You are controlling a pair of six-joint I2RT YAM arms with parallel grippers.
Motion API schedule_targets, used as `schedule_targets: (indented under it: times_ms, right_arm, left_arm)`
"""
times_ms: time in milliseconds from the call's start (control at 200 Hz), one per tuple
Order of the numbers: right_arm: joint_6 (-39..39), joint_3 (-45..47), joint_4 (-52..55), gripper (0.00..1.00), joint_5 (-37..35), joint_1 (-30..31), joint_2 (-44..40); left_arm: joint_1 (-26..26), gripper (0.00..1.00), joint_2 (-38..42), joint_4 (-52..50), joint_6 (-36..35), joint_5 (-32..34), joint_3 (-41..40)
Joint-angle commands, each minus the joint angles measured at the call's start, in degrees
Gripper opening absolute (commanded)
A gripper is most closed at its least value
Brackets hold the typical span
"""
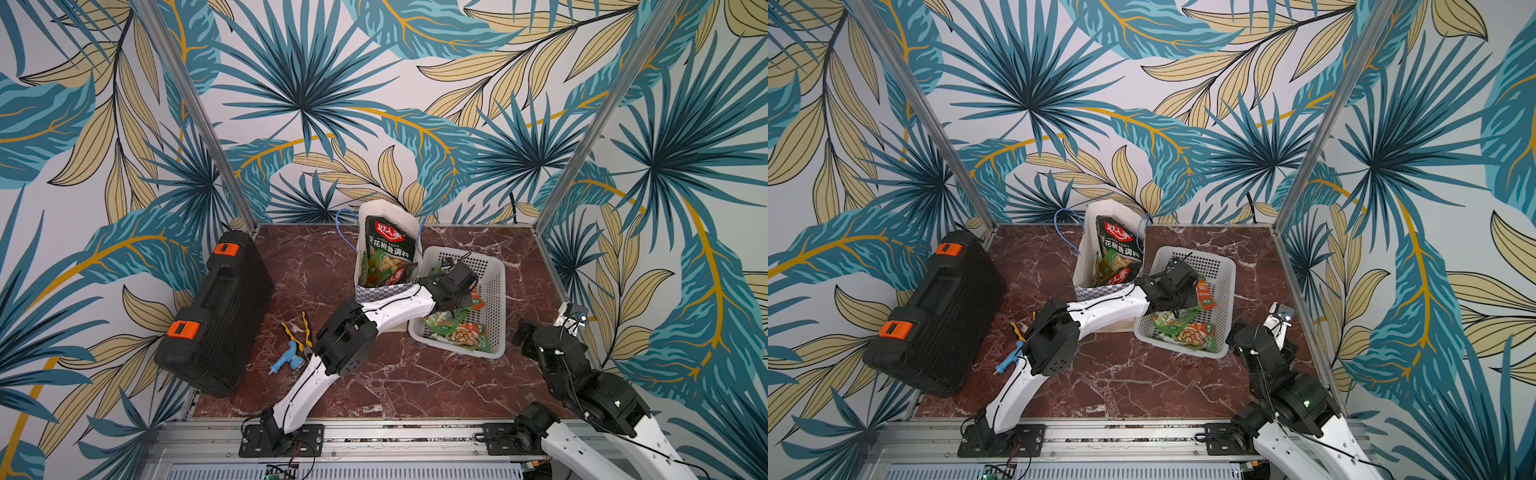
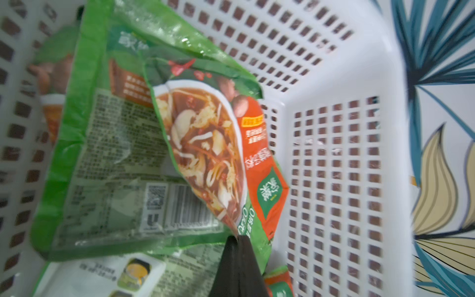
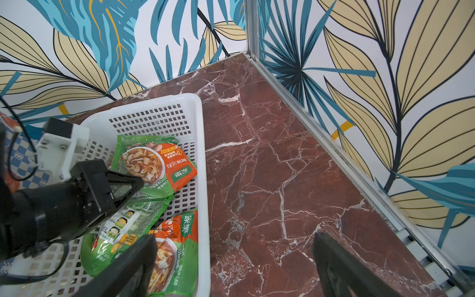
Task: Place the condiment packets inside the bag
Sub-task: Pick up the condiment packet from the storage box.
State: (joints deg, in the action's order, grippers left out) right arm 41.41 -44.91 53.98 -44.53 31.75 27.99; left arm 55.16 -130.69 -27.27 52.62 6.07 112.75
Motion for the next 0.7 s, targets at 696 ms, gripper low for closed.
schedule_targets:
  times_ms: [696]
  right_arm:
    - [7.3, 4.3, 1.8, 1.00, -3.3, -0.2, -0.6]
  left_arm:
    - [5.4, 0.00, 27.0, -12.7, -22.9, -7.9, 5.9]
